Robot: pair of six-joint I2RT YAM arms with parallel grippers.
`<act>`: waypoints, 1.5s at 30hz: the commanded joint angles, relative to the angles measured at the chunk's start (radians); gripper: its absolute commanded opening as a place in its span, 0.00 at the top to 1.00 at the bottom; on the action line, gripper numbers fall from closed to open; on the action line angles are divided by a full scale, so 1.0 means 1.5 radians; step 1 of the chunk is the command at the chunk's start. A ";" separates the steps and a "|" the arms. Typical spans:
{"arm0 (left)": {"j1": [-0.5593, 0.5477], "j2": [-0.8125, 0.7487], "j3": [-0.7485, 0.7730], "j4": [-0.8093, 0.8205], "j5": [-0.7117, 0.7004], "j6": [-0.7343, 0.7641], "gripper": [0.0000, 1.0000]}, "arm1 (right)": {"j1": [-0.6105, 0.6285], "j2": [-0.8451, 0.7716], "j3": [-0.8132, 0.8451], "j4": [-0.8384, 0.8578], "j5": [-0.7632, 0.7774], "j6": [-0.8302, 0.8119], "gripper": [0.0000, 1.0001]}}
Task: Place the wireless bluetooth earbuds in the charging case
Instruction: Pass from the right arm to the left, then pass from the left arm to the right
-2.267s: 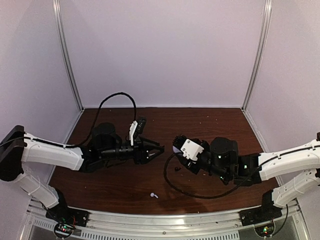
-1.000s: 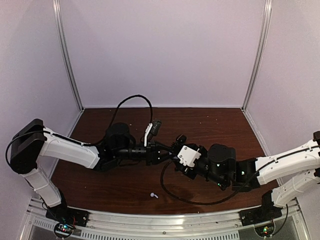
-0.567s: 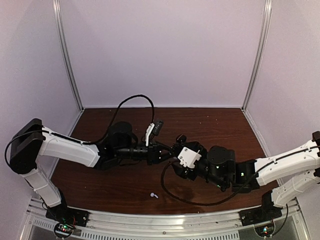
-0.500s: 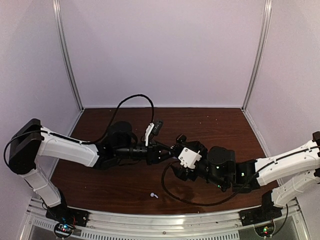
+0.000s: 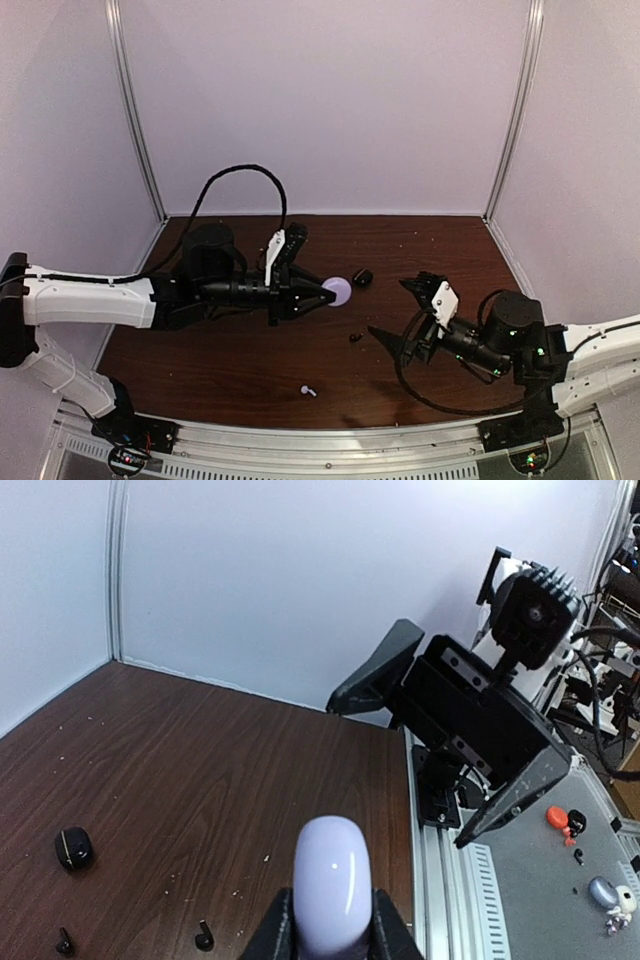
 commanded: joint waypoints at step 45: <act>-0.076 0.017 0.134 -0.293 0.118 0.320 0.94 | -0.014 0.123 0.212 -0.296 -0.331 0.073 0.53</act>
